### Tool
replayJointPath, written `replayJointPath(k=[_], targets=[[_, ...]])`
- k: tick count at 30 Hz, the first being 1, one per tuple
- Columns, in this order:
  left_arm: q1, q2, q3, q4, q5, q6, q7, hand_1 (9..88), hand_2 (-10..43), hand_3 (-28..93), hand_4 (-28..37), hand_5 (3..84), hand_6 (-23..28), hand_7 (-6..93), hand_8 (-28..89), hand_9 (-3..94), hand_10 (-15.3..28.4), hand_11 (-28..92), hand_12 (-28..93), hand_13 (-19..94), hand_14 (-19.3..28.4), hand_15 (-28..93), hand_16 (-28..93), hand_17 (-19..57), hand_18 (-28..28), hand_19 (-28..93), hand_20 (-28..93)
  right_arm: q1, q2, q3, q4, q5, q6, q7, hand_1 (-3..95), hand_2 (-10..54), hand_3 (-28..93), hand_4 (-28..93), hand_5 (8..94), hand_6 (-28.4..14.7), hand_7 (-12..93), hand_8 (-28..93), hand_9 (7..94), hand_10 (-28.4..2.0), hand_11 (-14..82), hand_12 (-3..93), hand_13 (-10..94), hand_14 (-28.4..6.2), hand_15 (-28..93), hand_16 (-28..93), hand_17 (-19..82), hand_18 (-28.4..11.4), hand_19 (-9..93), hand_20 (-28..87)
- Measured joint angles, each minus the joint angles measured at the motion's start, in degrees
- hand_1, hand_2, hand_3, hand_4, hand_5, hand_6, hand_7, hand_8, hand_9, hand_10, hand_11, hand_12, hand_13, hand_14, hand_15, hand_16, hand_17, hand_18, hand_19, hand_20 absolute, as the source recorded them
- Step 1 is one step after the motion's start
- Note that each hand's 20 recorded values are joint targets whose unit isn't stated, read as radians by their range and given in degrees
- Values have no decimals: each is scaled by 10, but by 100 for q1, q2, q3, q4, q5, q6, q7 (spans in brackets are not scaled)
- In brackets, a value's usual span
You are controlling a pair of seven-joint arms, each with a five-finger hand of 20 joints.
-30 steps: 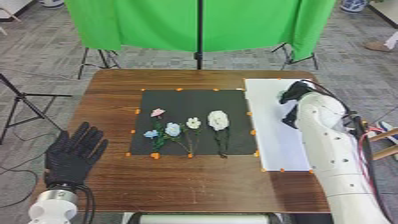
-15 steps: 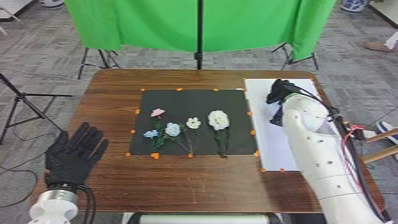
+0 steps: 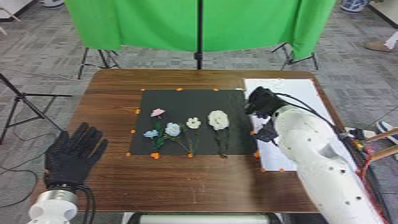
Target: Arrange flowers
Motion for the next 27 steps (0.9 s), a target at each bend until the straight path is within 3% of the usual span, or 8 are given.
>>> replayJointPath(k=[5, 9, 15, 19, 22, 27], targets=[[-88, 56, 17, 14, 19, -15, -9, 304, 135, 741, -276, 489, 93, 138, -90, 443, 149, 253, 130, 338, 156, 460, -63, -27, 143, 326, 165, -399, -59, -18, -594, -152, -118, -305, 619, -95, 713, -283, 647, -18, 422, 23, 715, -117, 236, 499, 622, -84, 558, 442, 325, -207, 816, 375], [-206, 72, 46, 27, 118, -39, -35, 297, 137, 742, -277, 488, 93, 137, -89, 443, 149, 252, 130, 338, 156, 459, -63, -27, 143, 325, 164, -553, -164, -171, -580, -616, -158, -526, 636, -95, 692, -283, 646, -21, 385, -1, 716, -117, 203, 486, 613, -82, 543, 438, 319, -206, 812, 371], [-367, 107, 96, 57, 147, -69, -63, 294, 138, 742, -281, 487, 92, 138, -88, 441, 149, 251, 131, 337, 156, 458, -63, -26, 143, 324, 164, -680, -196, -276, -446, -957, -190, -530, 640, -95, 688, -283, 649, -25, 360, 8, 708, -118, 201, 492, 600, -84, 525, 432, 313, -207, 805, 370], [-391, 126, 92, 57, 150, -74, -73, 296, 140, 740, -282, 490, 87, 140, -89, 443, 148, 252, 131, 338, 156, 457, -62, -26, 143, 324, 165, -791, -176, -271, -448, -1163, -204, -551, 638, -95, 691, -283, 634, -22, 292, -30, 663, -129, 184, 418, 541, -90, 485, 395, 300, -207, 804, 369], [-390, 125, 71, 57, 164, -68, -84, 299, 141, 739, -281, 492, 83, 145, -91, 445, 147, 254, 132, 339, 155, 458, -62, -26, 143, 324, 165, -873, -169, -249, -479, -1268, -253, -604, 604, -95, 749, -283, 611, -22, 266, -141, 579, -160, 253, 241, 500, -111, 478, 336, 294, -208, 805, 363], [-381, 111, 8, 57, 174, -65, -84, 299, 141, 738, -280, 492, 83, 145, -93, 446, 148, 254, 131, 338, 156, 458, -63, -26, 143, 323, 164, -960, -169, -191, -619, -1317, -375, -644, 552, -95, 813, -283, 531, -46, 208, -138, 504, -179, 193, 193, 458, -146, 524, 217, 285, -214, 811, 353]])
